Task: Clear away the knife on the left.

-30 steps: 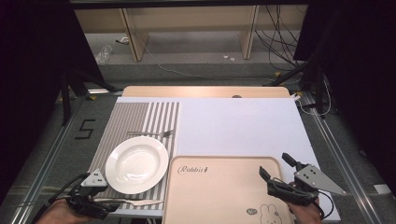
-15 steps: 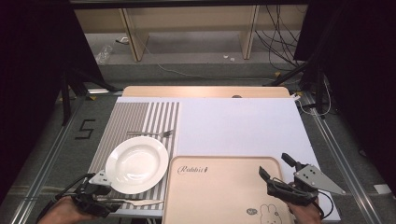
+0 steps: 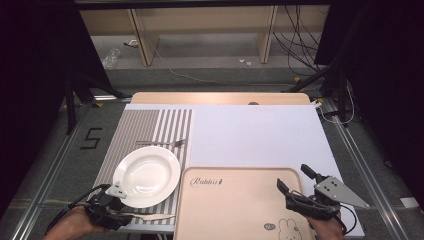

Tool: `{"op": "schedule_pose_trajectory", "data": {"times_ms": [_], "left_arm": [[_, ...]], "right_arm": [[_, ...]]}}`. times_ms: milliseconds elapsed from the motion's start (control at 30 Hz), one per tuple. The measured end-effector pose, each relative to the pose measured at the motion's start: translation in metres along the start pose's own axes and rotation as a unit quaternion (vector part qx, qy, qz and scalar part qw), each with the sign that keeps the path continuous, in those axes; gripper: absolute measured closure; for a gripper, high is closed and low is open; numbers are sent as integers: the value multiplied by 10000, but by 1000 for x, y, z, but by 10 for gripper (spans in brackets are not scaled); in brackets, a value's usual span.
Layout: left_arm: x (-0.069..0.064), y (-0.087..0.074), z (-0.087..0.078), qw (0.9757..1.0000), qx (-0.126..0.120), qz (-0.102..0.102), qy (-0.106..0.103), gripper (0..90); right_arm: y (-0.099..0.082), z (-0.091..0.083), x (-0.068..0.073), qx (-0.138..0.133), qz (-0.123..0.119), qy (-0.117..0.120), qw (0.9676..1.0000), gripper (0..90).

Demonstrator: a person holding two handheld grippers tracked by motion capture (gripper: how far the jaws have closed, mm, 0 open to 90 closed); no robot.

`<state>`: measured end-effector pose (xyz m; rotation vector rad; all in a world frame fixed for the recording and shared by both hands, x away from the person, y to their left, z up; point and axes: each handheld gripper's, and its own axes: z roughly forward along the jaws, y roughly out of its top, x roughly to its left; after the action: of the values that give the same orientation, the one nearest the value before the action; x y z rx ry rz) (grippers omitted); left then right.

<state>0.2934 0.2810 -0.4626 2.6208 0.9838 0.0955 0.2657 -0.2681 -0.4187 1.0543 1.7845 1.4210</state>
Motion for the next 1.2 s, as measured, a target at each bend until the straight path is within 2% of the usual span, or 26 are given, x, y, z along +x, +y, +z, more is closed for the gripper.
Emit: {"op": "schedule_pose_trajectory", "data": {"times_ms": [233,267,433,467,500,533,600,733,900,967,1067,1133,1200], "left_arm": [[-1,5,4,9999,117,91,-55,470],[-1,6,4,9997,191,177,-2,480],[-3,8,5,9992,261,281,112,536],[-5,9,6,9985,334,379,189,539],[-5,9,6,9985,334,379,189,542],[-8,11,6,9976,477,456,214,548],[-10,13,6,9969,538,526,208,581],[-11,15,7,9958,598,657,217,602],[-10,15,7,9953,643,707,144,618],[-10,16,7,9931,703,926,135,631],[-10,17,7,9924,728,982,103,657],[-12,17,7,9908,757,1121,98,668],[-12,18,7,9904,773,1144,94,683]], "right_arm": [[0,0,0,19,1,13,10000,136],[0,1,0,29,3,15,10000,136],[0,1,0,17,8,21,10000,140],[0,1,0,46,11,29,10000,141],[0,1,0,46,11,29,10000,141],[0,1,0,55,1,37,10000,141],[0,1,0,51,4,38,10000,142],[0,1,0,52,1,42,10000,142],[0,1,0,54,-10,44,10000,143],[0,0,0,69,-18,34,10000,144],[-1,1,0,75,5,50,10000,145],[-1,0,0,80,1,49,10000,145],[-1,1,0,58,5,52,10000,145]]}}
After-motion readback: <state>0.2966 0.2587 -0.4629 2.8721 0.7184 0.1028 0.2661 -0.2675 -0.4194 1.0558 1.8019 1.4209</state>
